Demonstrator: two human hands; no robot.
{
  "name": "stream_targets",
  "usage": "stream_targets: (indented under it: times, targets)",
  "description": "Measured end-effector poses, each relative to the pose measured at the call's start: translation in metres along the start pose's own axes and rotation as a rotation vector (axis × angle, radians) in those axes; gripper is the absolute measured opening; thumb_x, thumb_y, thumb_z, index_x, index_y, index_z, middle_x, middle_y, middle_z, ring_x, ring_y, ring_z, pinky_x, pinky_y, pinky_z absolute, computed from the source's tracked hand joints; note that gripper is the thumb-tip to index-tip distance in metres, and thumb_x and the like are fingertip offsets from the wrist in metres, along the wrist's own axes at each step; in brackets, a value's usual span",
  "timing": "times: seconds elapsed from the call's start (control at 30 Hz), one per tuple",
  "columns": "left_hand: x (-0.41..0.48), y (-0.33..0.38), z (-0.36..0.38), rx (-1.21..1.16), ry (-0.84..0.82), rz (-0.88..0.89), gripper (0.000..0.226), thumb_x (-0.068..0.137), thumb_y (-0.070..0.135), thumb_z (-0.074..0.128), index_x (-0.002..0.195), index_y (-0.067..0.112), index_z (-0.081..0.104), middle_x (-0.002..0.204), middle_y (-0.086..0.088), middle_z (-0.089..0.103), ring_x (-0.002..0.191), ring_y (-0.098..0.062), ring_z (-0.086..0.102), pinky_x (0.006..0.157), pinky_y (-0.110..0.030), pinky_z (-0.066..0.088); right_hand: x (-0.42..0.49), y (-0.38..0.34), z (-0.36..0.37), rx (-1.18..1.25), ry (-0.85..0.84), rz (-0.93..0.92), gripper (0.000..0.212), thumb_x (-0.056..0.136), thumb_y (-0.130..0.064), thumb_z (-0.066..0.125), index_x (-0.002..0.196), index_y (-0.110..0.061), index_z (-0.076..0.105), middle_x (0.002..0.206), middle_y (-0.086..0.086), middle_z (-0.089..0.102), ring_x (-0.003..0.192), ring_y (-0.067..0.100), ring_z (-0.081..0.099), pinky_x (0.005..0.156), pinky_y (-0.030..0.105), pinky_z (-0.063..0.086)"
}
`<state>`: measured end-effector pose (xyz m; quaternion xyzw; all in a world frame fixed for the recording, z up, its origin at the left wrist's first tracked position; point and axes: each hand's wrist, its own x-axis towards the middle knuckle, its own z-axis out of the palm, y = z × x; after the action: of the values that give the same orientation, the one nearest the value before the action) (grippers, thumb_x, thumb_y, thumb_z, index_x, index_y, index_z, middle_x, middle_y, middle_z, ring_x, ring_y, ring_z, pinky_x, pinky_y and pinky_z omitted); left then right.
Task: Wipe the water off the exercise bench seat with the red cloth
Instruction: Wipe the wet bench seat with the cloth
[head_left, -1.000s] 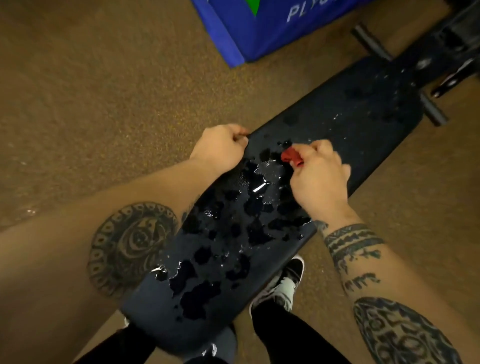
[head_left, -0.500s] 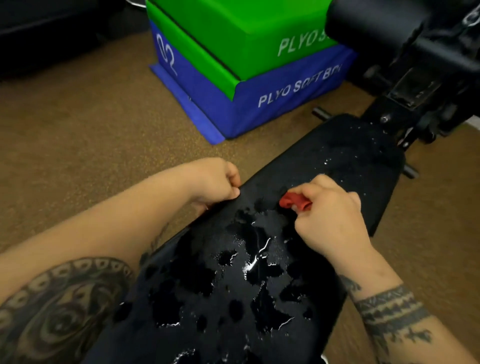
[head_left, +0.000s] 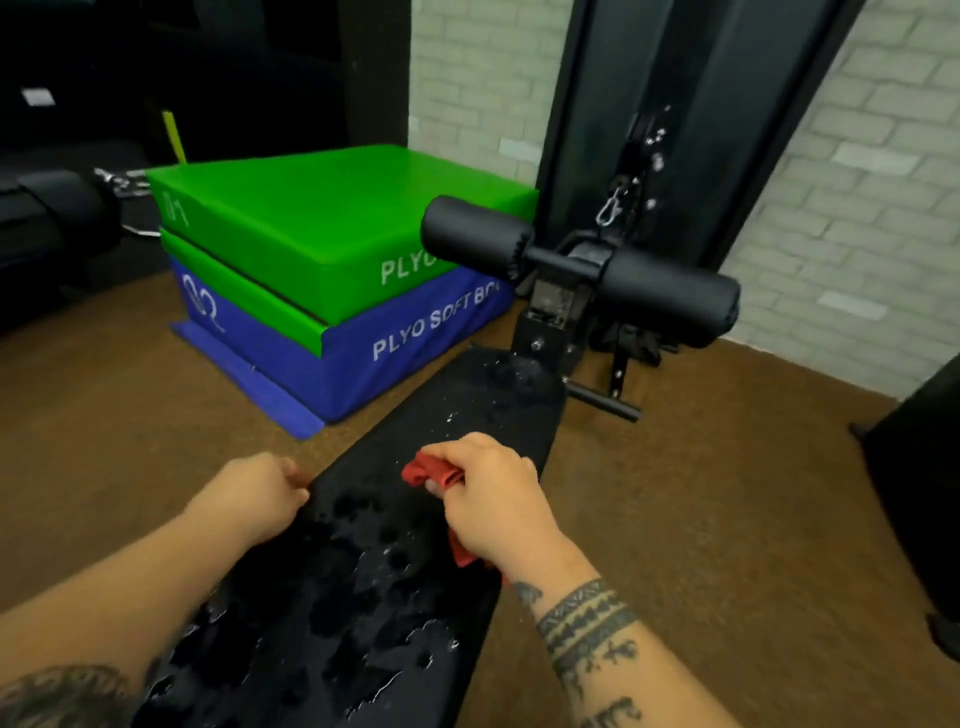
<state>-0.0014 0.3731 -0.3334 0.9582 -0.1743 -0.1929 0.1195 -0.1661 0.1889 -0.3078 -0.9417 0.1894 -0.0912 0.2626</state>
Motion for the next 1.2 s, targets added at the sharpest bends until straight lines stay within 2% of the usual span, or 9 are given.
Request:
stream_targets:
  times: [0.17,0.27,0.37,0.53,0.7,0.9,1.0,1.1,1.2]
  targets:
    - [-0.012,0.027,0.000,-0.153,0.143,0.097,0.035,0.092,0.024,0.057,0.125,0.031,0.065,0.123,-0.007,0.069,0.114,-0.028,0.063,0.091,-0.028,0.047,-0.007,0.039,-0.045,0.432,0.209,0.194,0.021,0.094,-0.024,0.063,0.109,-0.038,0.067,0.102,-0.019,0.067,0.090,-0.001,0.060,0.072,0.009,0.040]
    - [-0.014,0.045,-0.003,-0.138,0.028,0.161,0.045,0.089,0.039,0.064,0.134,0.033,0.059,0.132,0.001,0.066,0.123,-0.020,0.059,0.099,-0.025,0.043,-0.003,0.076,-0.061,0.469,0.340,0.317,0.019,0.096,-0.023,0.060,0.106,-0.038,0.064,0.104,-0.013,0.068,0.095,0.008,0.063,0.073,0.021,0.043]
    - [-0.011,0.056,-0.001,0.153,-0.145,0.202,0.079,0.079,0.060,0.068,0.148,0.037,0.040,0.147,0.002,0.052,0.134,-0.018,0.049,0.105,-0.025,0.040,0.006,0.110,-0.058,0.456,0.424,0.417,0.023,0.097,-0.021,0.059,0.114,-0.034,0.065,0.110,-0.006,0.068,0.101,0.016,0.063,0.081,0.026,0.043]
    - [0.000,0.067,0.003,0.331,-0.162,0.222,0.090,0.073,0.062,0.072,0.151,0.033,0.037,0.144,-0.001,0.052,0.134,-0.020,0.045,0.106,-0.028,0.041,0.034,0.140,-0.027,0.412,0.417,0.362,0.032,0.094,-0.019,0.059,0.109,-0.046,0.067,0.106,-0.012,0.069,0.093,0.022,0.071,0.081,0.048,0.060]
    - [0.005,0.062,0.000,0.323,-0.160,0.217,0.095,0.059,0.073,0.073,0.144,0.042,0.044,0.138,0.003,0.057,0.129,-0.020,0.051,0.102,-0.032,0.046,0.067,0.138,0.006,0.088,0.341,0.183,0.038,0.090,-0.002,0.057,0.121,-0.020,0.069,0.122,-0.001,0.061,0.111,0.026,0.058,0.101,0.033,0.046]
    - [0.003,0.065,-0.001,0.350,-0.154,0.222,0.092,0.062,0.070,0.075,0.144,0.042,0.044,0.135,-0.001,0.059,0.128,-0.024,0.051,0.102,-0.034,0.046,0.052,0.120,-0.005,-0.090,0.155,0.147,0.050,0.086,0.006,0.047,0.110,-0.029,0.072,0.116,-0.004,0.065,0.102,0.027,0.053,0.092,0.030,0.045]
    - [0.001,0.066,0.001,0.348,-0.144,0.221,0.088,0.069,0.066,0.074,0.146,0.040,0.042,0.138,0.000,0.057,0.131,-0.024,0.048,0.103,-0.034,0.044,0.030,0.110,-0.025,0.314,-0.022,0.203,0.034,0.099,-0.010,0.048,0.102,-0.035,0.071,0.096,0.001,0.075,0.074,0.031,0.072,0.063,0.042,0.058]
    - [0.000,0.065,0.001,0.331,-0.133,0.228,0.086,0.071,0.064,0.075,0.146,0.038,0.043,0.141,-0.001,0.055,0.133,-0.025,0.046,0.106,-0.036,0.043,0.034,0.107,-0.035,0.432,0.200,0.246,0.028,0.102,-0.016,0.049,0.105,-0.036,0.069,0.073,0.001,0.074,0.059,0.021,0.072,0.053,0.039,0.058]
    - [-0.004,0.063,0.005,0.320,-0.107,0.229,0.084,0.072,0.062,0.075,0.146,0.038,0.043,0.141,-0.002,0.054,0.133,-0.026,0.046,0.106,-0.037,0.042,0.040,0.102,-0.021,0.328,0.251,0.200,0.039,0.096,-0.006,0.049,0.103,-0.036,0.073,0.089,-0.004,0.073,0.075,0.029,0.070,0.055,0.035,0.058]
